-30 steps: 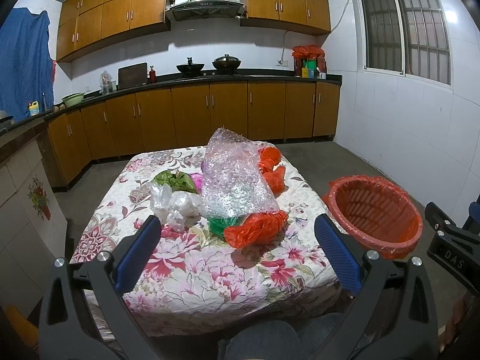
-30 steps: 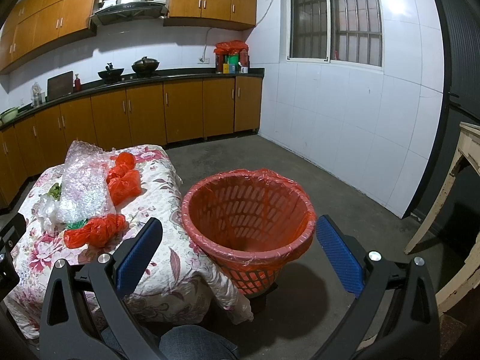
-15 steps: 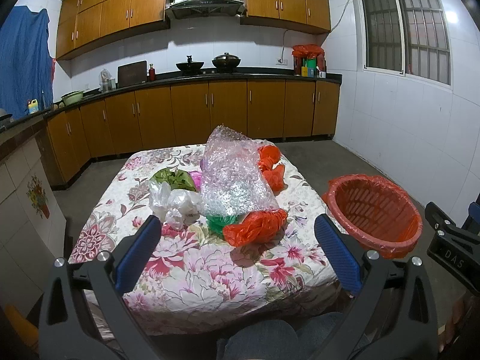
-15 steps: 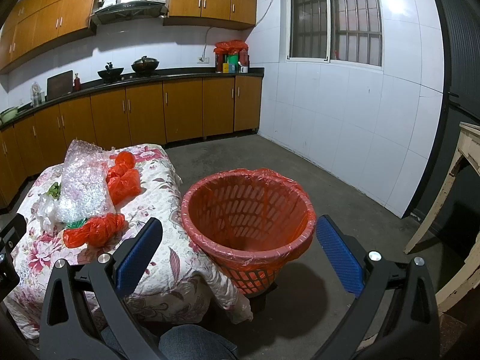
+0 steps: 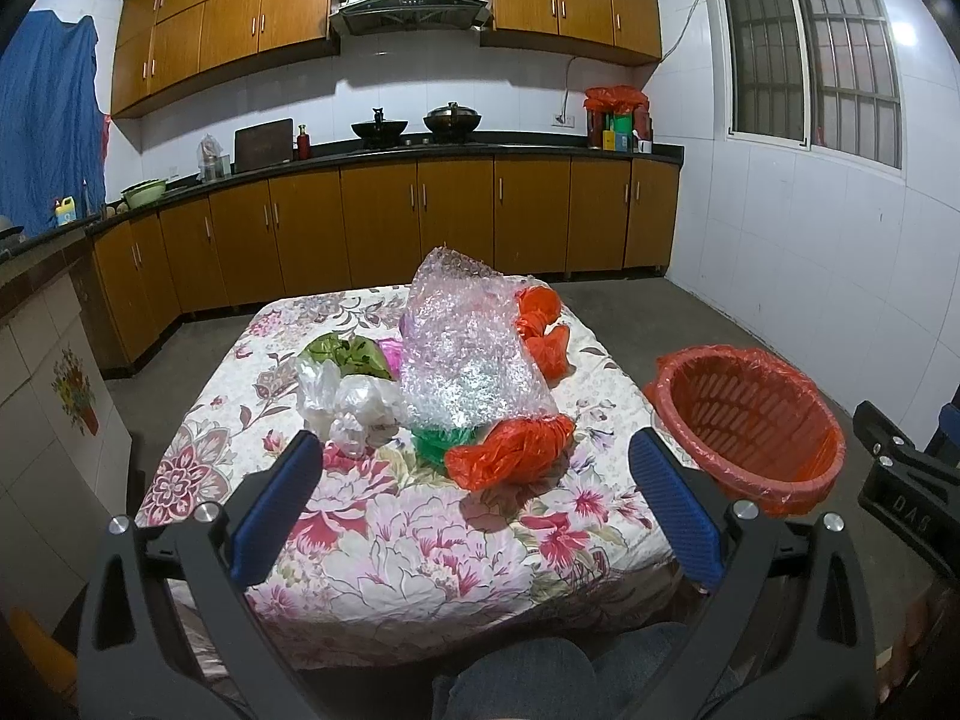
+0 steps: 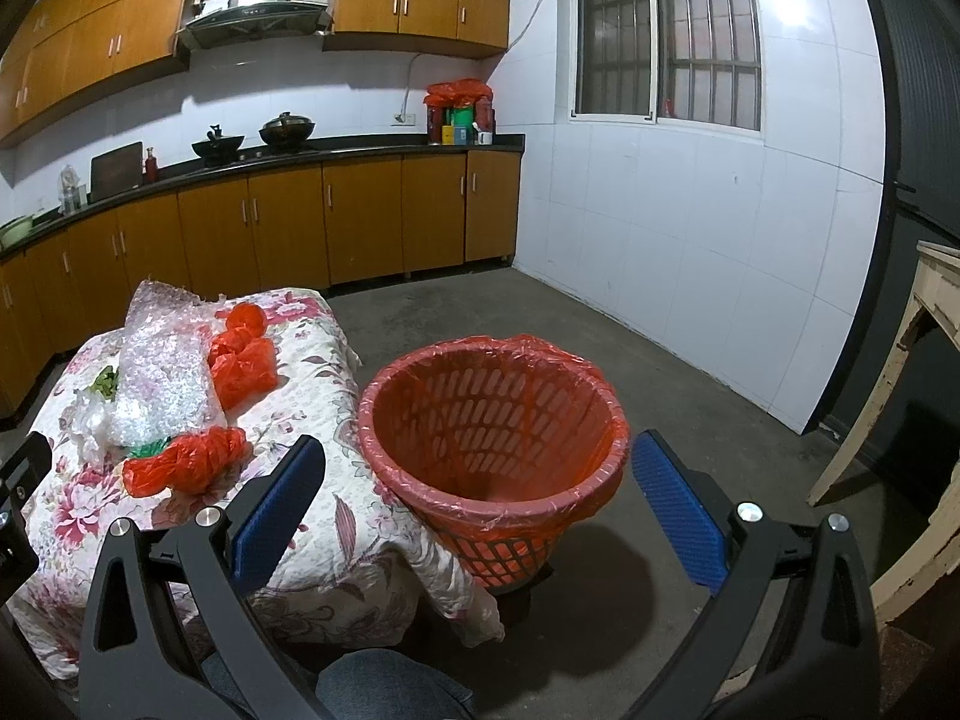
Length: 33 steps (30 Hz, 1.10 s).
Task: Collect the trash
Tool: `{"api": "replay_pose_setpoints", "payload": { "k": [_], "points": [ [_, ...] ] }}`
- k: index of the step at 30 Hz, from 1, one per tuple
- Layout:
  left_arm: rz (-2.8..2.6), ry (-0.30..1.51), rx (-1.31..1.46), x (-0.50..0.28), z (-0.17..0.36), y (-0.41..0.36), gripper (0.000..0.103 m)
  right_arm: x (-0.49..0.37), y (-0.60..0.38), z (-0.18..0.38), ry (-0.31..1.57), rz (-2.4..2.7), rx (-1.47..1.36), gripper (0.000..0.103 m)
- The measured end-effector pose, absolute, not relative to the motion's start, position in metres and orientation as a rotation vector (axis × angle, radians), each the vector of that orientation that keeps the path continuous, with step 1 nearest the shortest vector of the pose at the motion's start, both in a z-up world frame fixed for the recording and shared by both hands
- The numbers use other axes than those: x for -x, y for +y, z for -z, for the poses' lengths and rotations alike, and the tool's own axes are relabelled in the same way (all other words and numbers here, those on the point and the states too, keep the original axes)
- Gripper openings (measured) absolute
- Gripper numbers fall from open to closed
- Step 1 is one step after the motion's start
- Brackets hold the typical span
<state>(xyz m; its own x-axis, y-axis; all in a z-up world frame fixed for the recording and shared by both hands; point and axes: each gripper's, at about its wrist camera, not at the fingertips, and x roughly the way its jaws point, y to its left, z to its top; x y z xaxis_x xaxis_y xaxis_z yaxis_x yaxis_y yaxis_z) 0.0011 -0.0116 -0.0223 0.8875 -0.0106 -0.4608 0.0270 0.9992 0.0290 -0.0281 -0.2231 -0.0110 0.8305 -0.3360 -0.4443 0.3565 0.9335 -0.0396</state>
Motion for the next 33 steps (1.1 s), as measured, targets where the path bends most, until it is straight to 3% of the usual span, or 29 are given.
{"api": "replay_pose_setpoints", "payload": {
  "k": [24,33],
  "points": [
    [0.012,0.494,-0.027,0.000,0.030,-0.009,0.099,0.027,-0.226,0.012,0.468,0.368,-0.046,0.101],
    [-0.085,0.521,0.011,-0.011,0.035,0.026,0.099,0.009,-0.199,0.020,0.492,0.289,-0.007,0.101]
  ]
}}
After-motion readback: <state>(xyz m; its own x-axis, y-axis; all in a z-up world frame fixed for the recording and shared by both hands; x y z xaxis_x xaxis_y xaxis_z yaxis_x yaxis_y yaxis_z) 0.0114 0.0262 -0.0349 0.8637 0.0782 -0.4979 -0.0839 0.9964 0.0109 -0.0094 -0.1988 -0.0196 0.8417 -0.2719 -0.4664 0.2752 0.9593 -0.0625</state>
